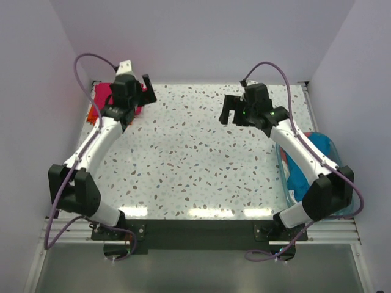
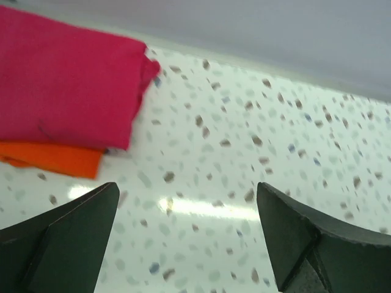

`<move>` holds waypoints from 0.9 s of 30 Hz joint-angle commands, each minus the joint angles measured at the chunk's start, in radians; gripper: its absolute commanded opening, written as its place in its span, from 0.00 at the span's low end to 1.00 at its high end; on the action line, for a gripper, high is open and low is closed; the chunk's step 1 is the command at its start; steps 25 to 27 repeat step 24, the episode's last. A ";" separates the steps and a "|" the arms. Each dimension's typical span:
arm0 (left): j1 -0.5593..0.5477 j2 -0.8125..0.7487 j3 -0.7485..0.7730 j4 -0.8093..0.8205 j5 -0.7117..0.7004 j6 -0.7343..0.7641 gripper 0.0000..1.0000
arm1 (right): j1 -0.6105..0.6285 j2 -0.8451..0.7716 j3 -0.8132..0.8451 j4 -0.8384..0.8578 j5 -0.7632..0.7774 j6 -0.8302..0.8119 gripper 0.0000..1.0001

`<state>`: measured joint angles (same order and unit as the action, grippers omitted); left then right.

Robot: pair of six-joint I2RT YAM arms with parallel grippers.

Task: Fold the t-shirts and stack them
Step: Reset both grippers

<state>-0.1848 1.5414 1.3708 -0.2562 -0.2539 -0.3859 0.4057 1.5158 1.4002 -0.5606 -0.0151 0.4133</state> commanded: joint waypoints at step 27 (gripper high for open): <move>-0.585 -0.489 -0.516 0.045 0.015 -0.090 1.00 | 0.002 -0.540 -0.507 0.024 0.264 0.031 0.99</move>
